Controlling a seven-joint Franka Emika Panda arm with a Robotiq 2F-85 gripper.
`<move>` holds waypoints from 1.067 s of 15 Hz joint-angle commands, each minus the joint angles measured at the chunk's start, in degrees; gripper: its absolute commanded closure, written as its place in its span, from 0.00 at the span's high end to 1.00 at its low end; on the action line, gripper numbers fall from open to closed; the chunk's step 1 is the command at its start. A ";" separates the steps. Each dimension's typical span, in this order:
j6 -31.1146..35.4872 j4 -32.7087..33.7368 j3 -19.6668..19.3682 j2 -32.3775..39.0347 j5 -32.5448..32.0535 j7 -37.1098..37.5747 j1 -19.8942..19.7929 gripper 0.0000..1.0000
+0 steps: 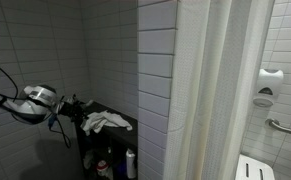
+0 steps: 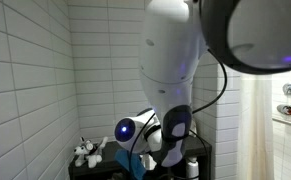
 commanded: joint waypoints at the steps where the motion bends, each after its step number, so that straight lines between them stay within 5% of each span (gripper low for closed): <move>1: 1.06 -1.83 -5.16 2.68 4.16 0.00 7.28 0.01; 7: 0.34 -0.87 -5.03 3.96 10.67 -2.46 8.29 0.01; 16: -6.10 1.36 -4.21 -0.10 21.92 -16.69 6.82 0.01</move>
